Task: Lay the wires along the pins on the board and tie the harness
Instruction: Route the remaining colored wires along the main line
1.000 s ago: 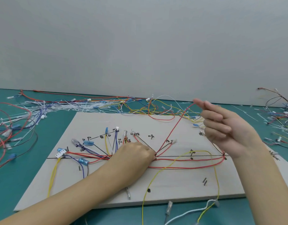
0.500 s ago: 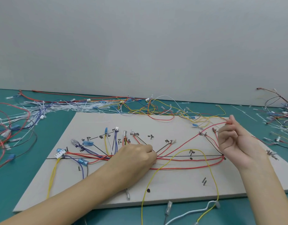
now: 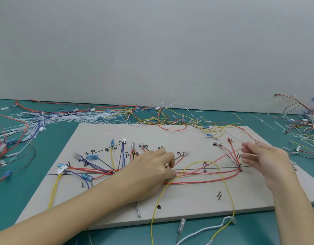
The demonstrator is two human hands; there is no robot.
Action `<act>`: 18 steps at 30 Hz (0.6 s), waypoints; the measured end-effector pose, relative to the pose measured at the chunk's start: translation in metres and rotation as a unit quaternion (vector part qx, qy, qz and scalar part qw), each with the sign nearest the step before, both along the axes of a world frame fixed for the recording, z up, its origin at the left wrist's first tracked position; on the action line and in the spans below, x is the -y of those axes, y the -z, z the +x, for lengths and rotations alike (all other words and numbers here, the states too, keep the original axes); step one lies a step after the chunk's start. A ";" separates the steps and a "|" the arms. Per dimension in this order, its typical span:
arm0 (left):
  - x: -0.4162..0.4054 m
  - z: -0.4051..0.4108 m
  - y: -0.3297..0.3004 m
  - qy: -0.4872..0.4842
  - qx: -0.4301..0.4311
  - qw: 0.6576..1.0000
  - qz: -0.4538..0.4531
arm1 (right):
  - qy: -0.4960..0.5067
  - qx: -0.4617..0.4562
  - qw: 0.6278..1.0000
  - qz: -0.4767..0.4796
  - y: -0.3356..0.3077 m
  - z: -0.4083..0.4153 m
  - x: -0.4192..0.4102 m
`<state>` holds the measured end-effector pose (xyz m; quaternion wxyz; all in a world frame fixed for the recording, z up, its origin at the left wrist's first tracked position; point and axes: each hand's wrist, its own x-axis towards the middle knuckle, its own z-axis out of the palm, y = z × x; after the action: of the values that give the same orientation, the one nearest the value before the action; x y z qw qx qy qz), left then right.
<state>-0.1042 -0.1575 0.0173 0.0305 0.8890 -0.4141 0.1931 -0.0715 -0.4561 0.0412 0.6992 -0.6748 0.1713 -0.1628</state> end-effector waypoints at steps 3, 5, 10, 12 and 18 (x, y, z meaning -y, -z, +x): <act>0.004 0.002 -0.003 0.020 0.009 1.000 0.001 | -0.001 -0.089 0.993 -0.084 0.006 0.000 0.011; 0.009 0.004 -0.002 0.025 -0.026 0.999 -0.010 | -0.001 -0.137 0.984 -0.110 0.011 0.000 0.016; 0.022 0.016 -0.003 -0.008 -0.176 0.977 -0.121 | 0.035 -0.187 0.966 -0.177 0.017 0.009 0.022; 0.025 0.020 -0.005 -0.015 -0.184 0.974 -0.133 | 0.047 -0.188 0.957 -0.214 0.019 0.012 0.023; 0.032 0.021 -0.001 -0.016 -0.176 0.976 -0.127 | 0.068 -0.166 0.953 -0.243 0.020 0.022 0.022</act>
<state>-0.0836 -0.1893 0.0184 0.2125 0.9045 -0.3600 0.0846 -0.0497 -0.4779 0.0208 0.4630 -0.8286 0.2856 -0.1319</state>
